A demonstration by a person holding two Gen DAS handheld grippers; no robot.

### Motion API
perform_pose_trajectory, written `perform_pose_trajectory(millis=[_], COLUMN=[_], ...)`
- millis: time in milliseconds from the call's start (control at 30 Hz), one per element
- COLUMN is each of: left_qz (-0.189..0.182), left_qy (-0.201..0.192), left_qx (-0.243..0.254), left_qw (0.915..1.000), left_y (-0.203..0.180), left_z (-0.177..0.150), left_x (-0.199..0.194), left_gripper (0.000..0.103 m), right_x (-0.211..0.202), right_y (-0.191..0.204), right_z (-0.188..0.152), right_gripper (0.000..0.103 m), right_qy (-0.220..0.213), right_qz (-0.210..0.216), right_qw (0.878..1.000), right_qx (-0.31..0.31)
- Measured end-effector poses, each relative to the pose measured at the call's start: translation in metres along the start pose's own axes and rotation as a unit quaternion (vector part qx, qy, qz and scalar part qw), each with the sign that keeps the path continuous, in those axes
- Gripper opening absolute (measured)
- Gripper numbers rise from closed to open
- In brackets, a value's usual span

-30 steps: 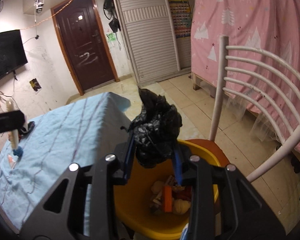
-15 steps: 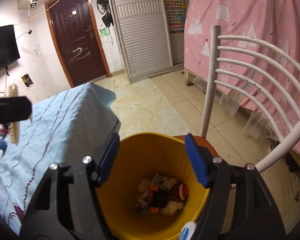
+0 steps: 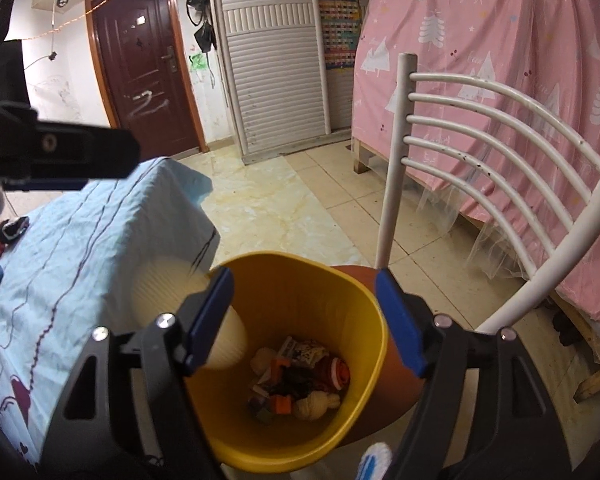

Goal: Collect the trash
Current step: 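Carry the hairbrush and black bag over the yellow bucket and open both tools, then move both open tools back over the bedsheet toward the red bag and yarn ball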

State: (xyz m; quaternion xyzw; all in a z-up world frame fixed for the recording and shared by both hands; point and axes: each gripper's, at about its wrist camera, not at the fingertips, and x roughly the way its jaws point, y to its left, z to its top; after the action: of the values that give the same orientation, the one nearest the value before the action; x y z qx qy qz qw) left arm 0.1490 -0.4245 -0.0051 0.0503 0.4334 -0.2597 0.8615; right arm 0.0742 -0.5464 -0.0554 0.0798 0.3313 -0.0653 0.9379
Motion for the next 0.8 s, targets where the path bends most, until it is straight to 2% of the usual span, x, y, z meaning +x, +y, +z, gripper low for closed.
perform_pose_trajectory(millis=[133, 400, 533, 800], left_qz=[-0.002, 0.004, 0.009, 0.023], left_qy=[0.005, -0.012, -0.022, -0.051], left_qx=[-0.002, -0.013, -0.025, -0.057], left_qw=[1.0000, 0.9998, 0.9994, 0.9968], left_y=[0.005, 0.024, 0.040, 0.083], left_z=[-0.005, -0.012, -0.018, -0.027], left_x=[-0.004, -0.031, -0.051, -0.091], left_gripper=[0.072, 0.072, 0.072, 0.072], right_x=[-0.006, -0.022, -0.030, -0.047], right_y=[0.003, 0.023, 0.036, 0.078], right_z=[0.001, 0.012, 0.018, 0.028], right_gripper=[0.071, 0.071, 0.075, 0.076], right_qy=[-0.003, -0.018, -0.027, -0.039], right_qz=[-0.001, 0.004, 0.009, 0.023], right_qw=[1.000, 1.000, 0.999, 0.997], right_qx=[-0.001, -0.014, -0.024, -0.058])
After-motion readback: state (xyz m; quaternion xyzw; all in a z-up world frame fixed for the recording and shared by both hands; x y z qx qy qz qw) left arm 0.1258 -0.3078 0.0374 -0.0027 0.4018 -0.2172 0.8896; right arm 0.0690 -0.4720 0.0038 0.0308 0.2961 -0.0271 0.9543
